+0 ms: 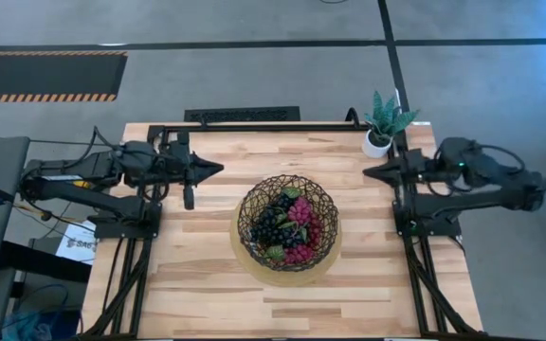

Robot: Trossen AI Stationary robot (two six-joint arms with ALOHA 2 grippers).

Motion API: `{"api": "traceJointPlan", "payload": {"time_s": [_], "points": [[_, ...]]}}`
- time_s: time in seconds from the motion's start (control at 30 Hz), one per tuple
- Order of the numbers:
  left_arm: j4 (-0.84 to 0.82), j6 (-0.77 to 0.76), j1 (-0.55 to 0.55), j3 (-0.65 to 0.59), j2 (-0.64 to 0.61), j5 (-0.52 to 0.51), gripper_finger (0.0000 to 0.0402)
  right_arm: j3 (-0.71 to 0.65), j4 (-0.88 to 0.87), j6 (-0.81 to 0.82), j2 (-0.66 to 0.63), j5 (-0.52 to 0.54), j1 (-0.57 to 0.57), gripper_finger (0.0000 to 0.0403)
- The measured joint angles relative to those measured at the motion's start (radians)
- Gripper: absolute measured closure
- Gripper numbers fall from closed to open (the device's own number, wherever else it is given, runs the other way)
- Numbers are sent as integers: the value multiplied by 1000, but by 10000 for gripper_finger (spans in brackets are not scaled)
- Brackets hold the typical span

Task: Build produce basket
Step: Return to Home Position

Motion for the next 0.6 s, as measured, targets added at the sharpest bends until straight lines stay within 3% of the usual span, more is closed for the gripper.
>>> {"api": "traceJointPlan", "payload": {"time_s": [0.1,0.2,0.43,0.6], "points": [[-26,-36,0,-26,-24,0,401,-64,55,39,-29,-49,-62,402],[12,-62,0,-134,-84,8,401,-93,102,51,-59,-93,-122,402],[419,-93,1,-540,-314,48,401,-170,198,136,-123,-173,-202,402],[489,-185,2,-724,-472,69,401,-281,277,221,-129,-179,-226,403]]}}
